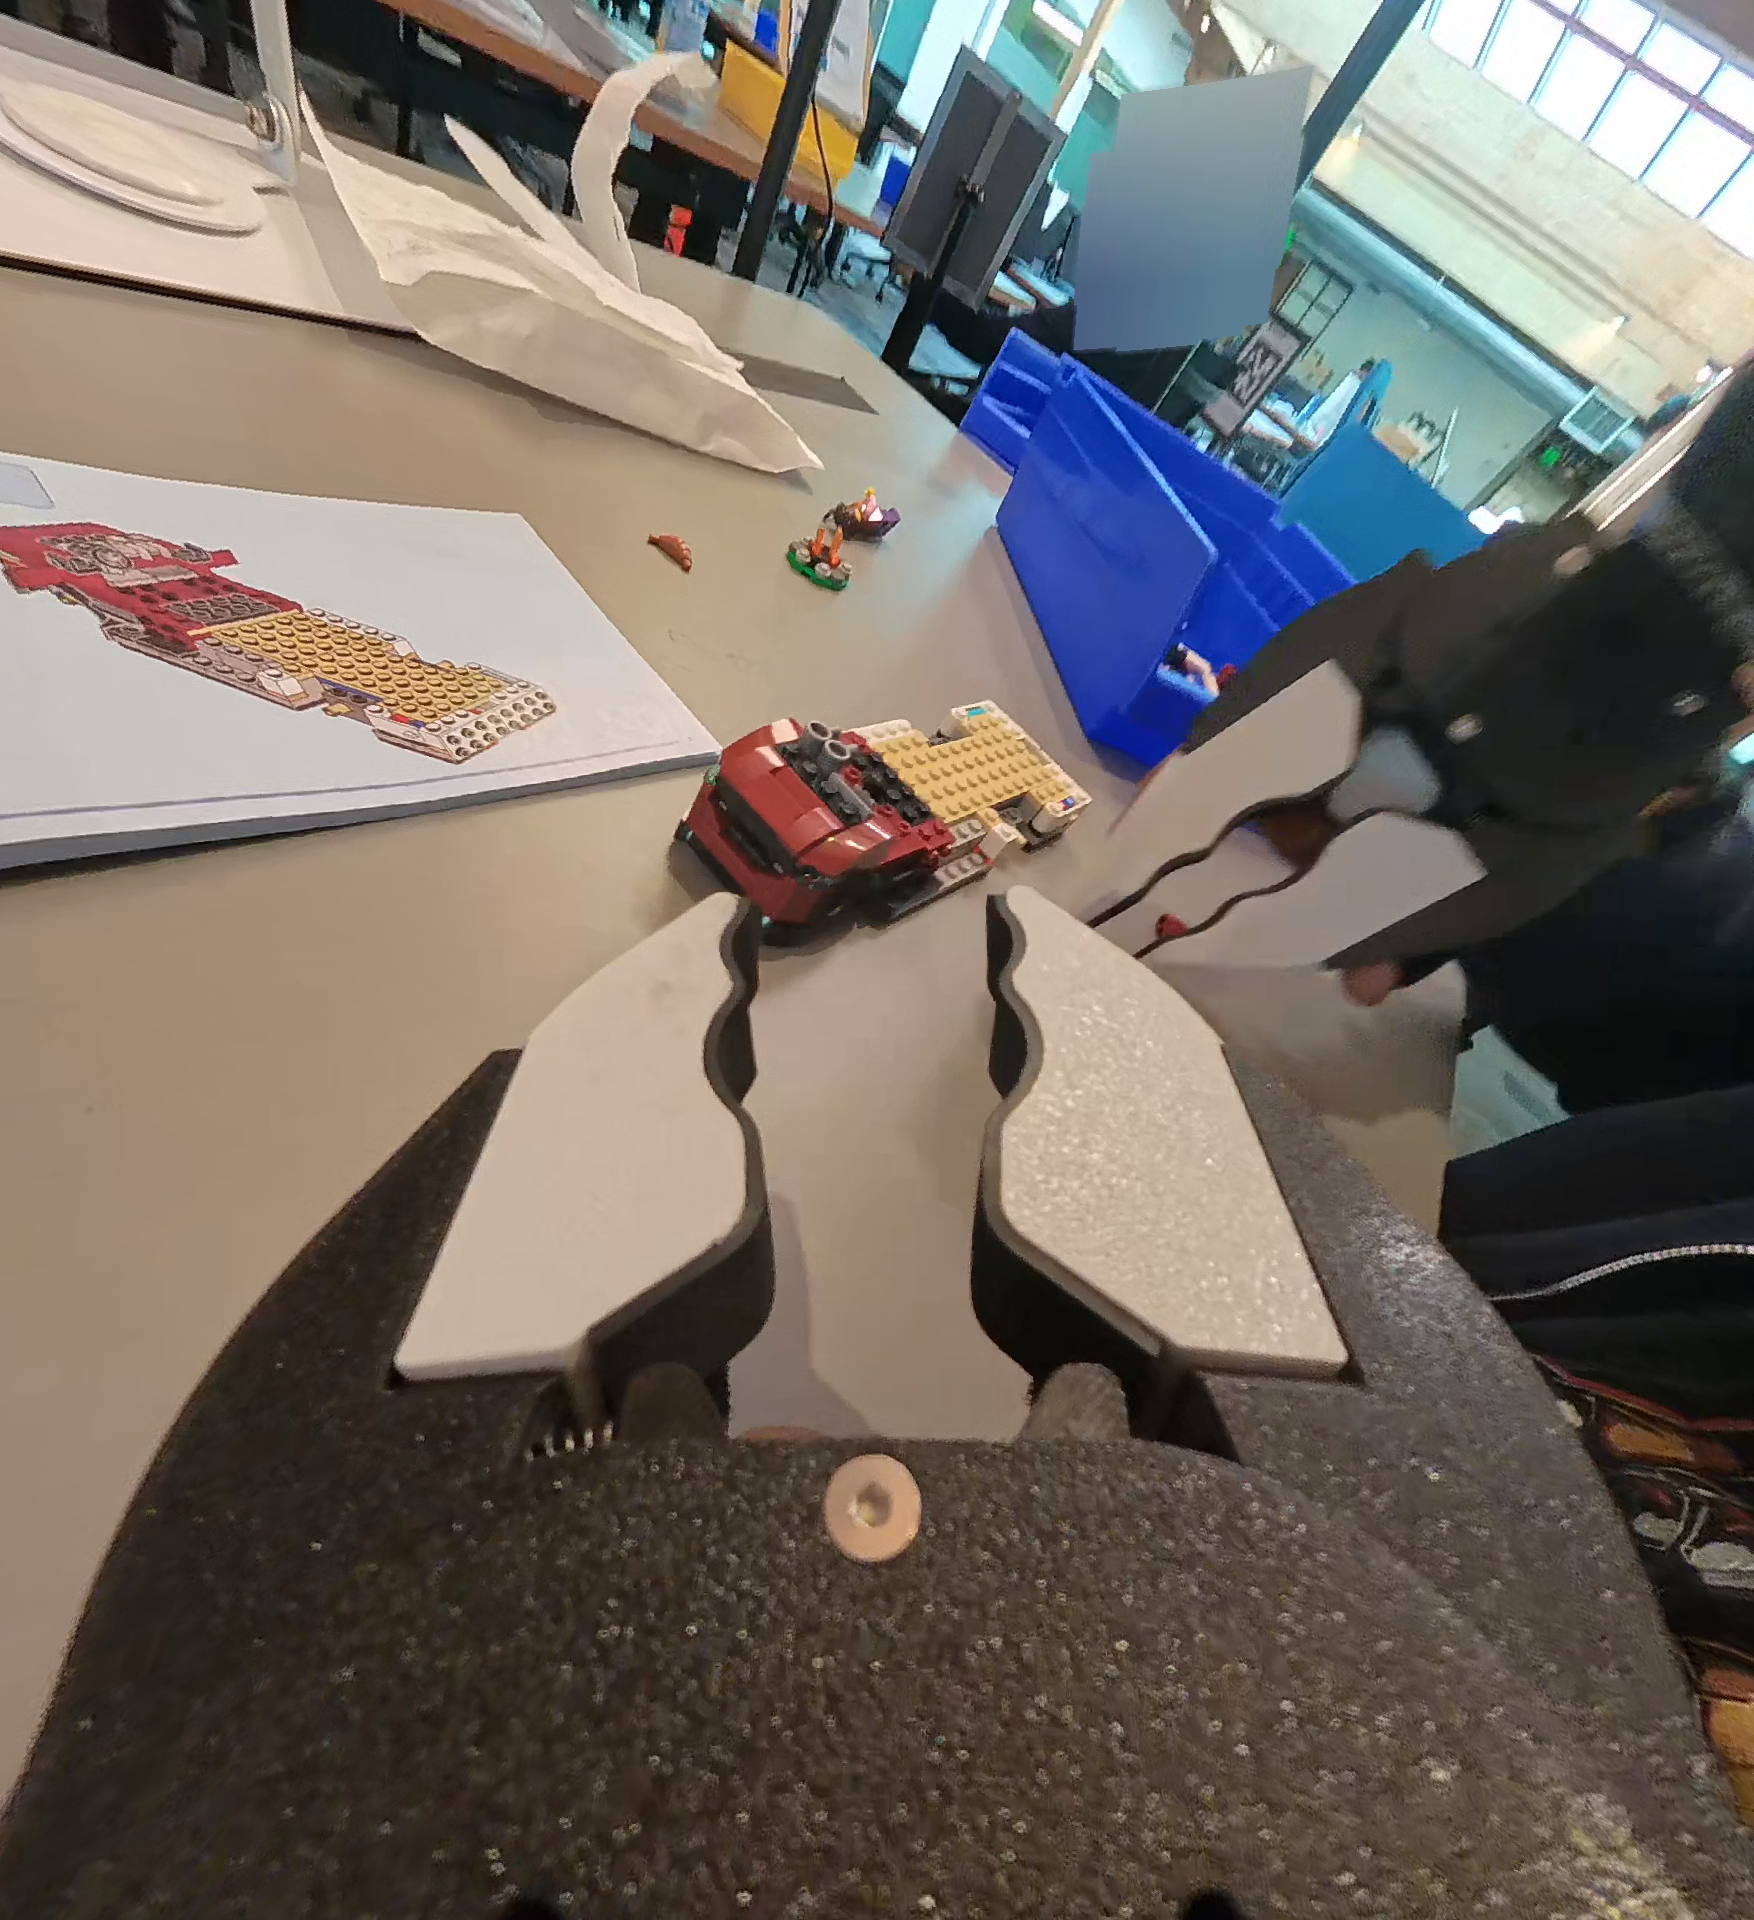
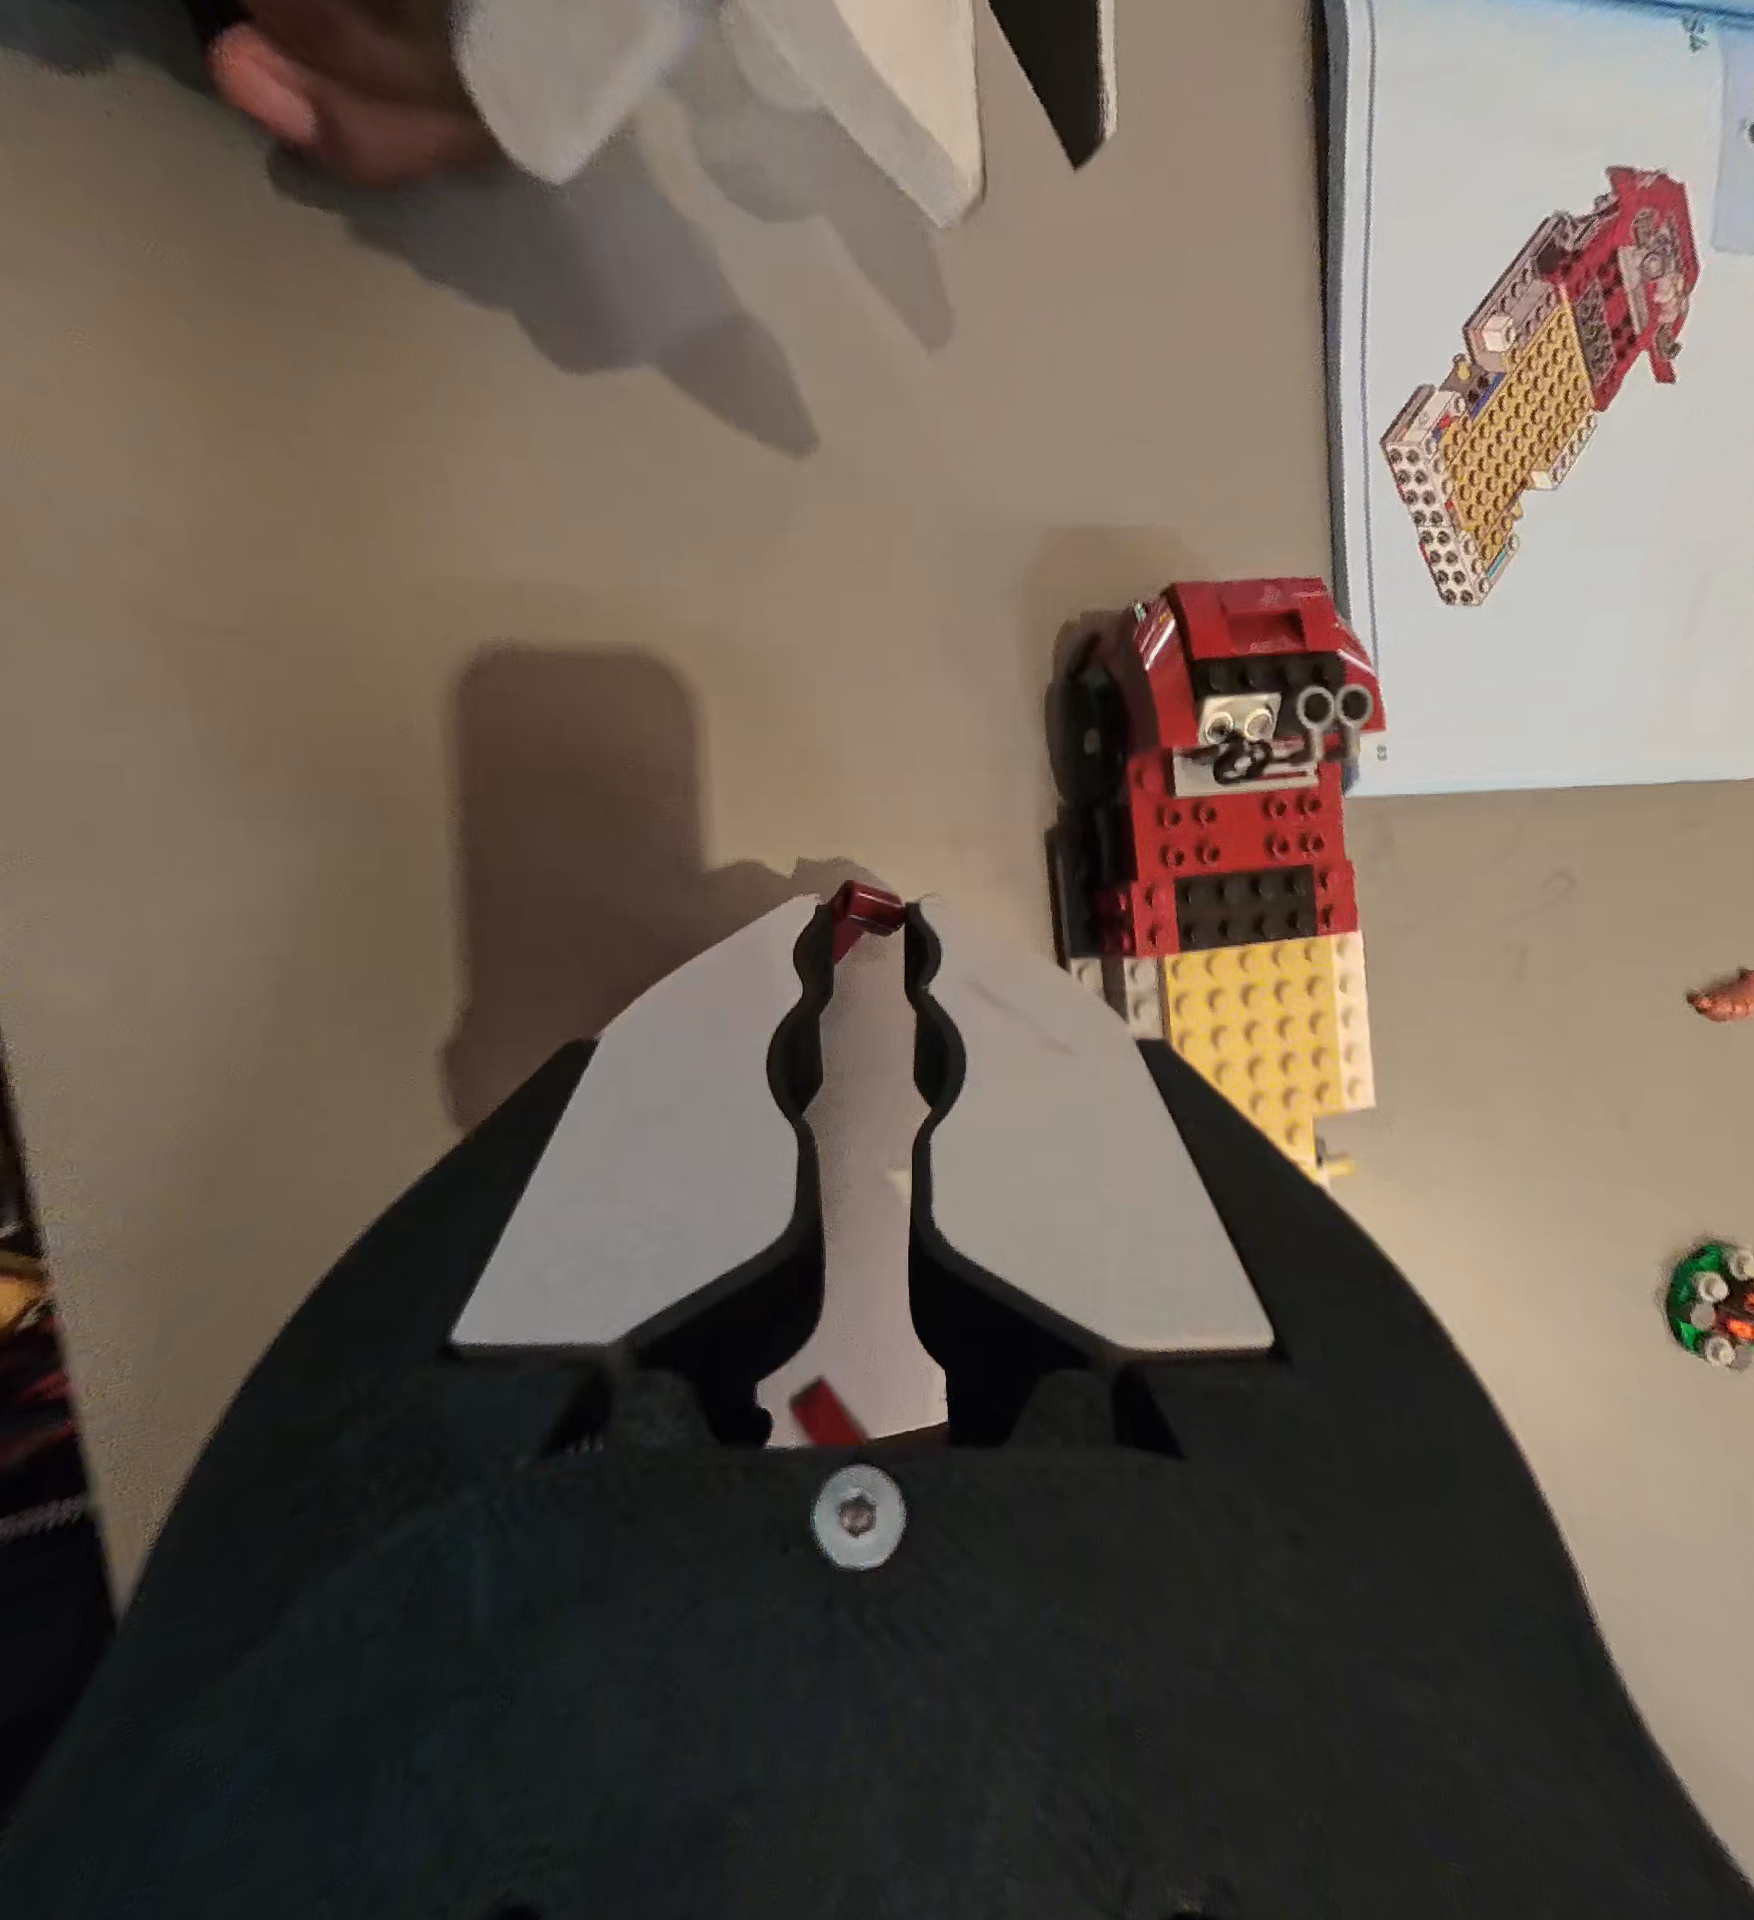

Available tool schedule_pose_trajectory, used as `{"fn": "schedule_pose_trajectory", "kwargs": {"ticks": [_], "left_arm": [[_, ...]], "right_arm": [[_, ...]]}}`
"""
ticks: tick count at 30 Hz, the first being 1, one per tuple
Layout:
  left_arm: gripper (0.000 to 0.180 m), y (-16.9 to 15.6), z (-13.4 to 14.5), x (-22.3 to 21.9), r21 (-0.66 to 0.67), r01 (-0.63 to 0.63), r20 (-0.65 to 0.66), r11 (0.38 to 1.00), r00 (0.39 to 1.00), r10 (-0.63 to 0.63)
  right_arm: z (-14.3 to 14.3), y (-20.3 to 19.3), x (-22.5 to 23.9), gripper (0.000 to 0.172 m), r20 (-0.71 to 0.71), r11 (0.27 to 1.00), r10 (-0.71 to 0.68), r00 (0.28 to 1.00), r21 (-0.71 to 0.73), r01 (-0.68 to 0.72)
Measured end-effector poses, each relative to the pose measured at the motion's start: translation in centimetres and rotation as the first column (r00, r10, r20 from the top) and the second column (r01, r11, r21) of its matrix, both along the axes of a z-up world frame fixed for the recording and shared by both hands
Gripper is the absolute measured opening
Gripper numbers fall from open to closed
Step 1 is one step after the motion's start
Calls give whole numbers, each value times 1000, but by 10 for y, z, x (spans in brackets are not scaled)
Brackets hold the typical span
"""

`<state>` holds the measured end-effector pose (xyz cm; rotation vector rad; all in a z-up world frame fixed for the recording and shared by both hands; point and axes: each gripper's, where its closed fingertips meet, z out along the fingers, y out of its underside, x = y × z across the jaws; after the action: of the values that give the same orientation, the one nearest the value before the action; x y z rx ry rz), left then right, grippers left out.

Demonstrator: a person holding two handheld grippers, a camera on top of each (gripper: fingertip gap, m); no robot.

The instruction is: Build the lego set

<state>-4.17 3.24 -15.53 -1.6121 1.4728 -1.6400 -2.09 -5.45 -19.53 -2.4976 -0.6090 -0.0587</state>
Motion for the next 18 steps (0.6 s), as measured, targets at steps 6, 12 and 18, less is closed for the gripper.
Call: {"fn": "schedule_pose_trajectory", "kwargs": {"ticks": [6, 12, 18], "left_arm": [[41, 6, 21, -17, -78, -38, 149, 996, 988, 49], [41, 4, 20, -17, -70, -26, 141, 997, 989, 36], [41, 3, 19, -17, -79, -18, 138, 997, 990, 29]], "right_arm": [[-21, 8, 3, 14, 109, 999, -9, 994, 39, 5], [-19, 1, 9, 29, 62, 999, -16, 998, 29, 14], [-3, 13, 67, 44, 113, 994, -100, 989, 52, 95]]}}
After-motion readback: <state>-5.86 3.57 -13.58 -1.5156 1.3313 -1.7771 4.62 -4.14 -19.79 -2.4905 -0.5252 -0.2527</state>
